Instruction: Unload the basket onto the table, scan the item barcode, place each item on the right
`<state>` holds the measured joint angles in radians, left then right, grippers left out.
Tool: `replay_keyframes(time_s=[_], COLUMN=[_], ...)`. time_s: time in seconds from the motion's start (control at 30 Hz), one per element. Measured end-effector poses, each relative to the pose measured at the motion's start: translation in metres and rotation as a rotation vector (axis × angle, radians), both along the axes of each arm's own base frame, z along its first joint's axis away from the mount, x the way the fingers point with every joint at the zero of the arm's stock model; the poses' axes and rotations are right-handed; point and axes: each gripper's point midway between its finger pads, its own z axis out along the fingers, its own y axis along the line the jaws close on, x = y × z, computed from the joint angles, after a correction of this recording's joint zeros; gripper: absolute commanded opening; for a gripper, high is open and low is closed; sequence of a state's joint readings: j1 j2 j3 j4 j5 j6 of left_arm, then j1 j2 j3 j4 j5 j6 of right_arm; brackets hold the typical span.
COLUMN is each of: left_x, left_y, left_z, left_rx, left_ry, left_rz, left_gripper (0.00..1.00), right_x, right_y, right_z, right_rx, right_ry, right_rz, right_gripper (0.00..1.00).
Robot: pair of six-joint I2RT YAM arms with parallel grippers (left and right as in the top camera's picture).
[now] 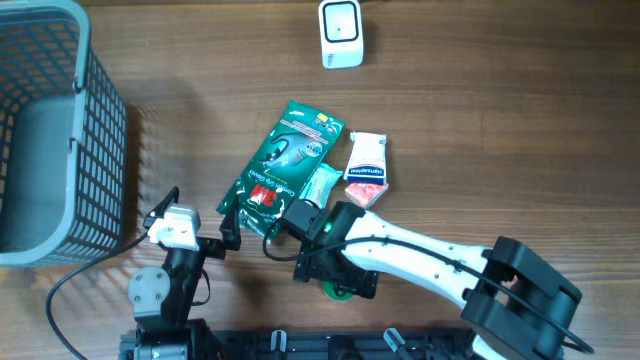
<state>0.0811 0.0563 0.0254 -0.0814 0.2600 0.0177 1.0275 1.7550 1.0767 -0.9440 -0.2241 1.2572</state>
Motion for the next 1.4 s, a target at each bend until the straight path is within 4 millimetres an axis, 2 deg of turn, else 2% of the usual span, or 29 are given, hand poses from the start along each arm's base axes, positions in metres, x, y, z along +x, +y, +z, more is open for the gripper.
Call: replay_keyframes(time_s=[0.07,0.13,0.23,0.37,0.53,0.63,0.67,0.77,0.83,0.9,0.97,1.07,1.27,1.4], left_x=[0.0,0.0,0.0,0.0,0.0,0.0,0.0,0.0,0.0,0.0,0.0,0.0,0.0,0.0], left_y=[0.0,0.0,0.0,0.0,0.0,0.0,0.0,0.0,0.0,0.0,0.0,0.0,0.0,0.0], left_z=[0.0,0.0,0.0,0.0,0.0,0.0,0.0,0.0,0.0,0.0,0.0,0.0,0.0,0.0], left_rx=[0.0,0.0,0.0,0.0,0.0,0.0,0.0,0.0,0.0,0.0,0.0,0.0,0.0,0.0], left_ry=[0.0,0.0,0.0,0.0,0.0,0.0,0.0,0.0,0.0,0.0,0.0,0.0,0.0,0.0], left_rz=[0.0,0.0,0.0,0.0,0.0,0.0,0.0,0.0,0.0,0.0,0.0,0.0,0.0,0.0], left_gripper=[1.0,1.0,1.0,1.0,1.0,1.0,1.0,1.0,1.0,1.0,1.0,1.0,1.0,1.0], right_x=[-0.004,-0.004,-0.002,-0.002,-0.002,0.0,0.001,0.01,0.026,0.044,0.053,0.059,0.067,0.069], right_y=[-0.008,-0.007,-0.004,-0.003,-0.005,-0.007,-0.009,-0.024,-0.029,-0.017,-0.006,-0.009,-0.002,0.007], right_z=[-0.014,-0.017,-0.017,-0.016,-0.015,-0.014,-0.014,-0.014,-0.011,-0.001,0.006,0.006,0.011,0.022], right_rx=[-0.015,0.013,0.034,0.038,0.041,0.068,0.075,0.019,-0.027,-0.002,0.03,0.01,0.027,0.037], right_ry=[0.006,-0.004,-0.008,-0.003,0.017,0.039,0.038,0.004,-0.065,-0.134,-0.176,-0.208,-0.237,-0.228], right_rz=[-0.029,-0.053,-0.07,-0.076,-0.09,-0.047,-0.004,0.127,0.216,0.278,0.32,0.359,0.344,0.185], right_gripper=[1.0,0.97,0.83,0.71,0.69,0.59,0.58,0.59,0.6,0.73,0.76,1.0,1.0,0.99])
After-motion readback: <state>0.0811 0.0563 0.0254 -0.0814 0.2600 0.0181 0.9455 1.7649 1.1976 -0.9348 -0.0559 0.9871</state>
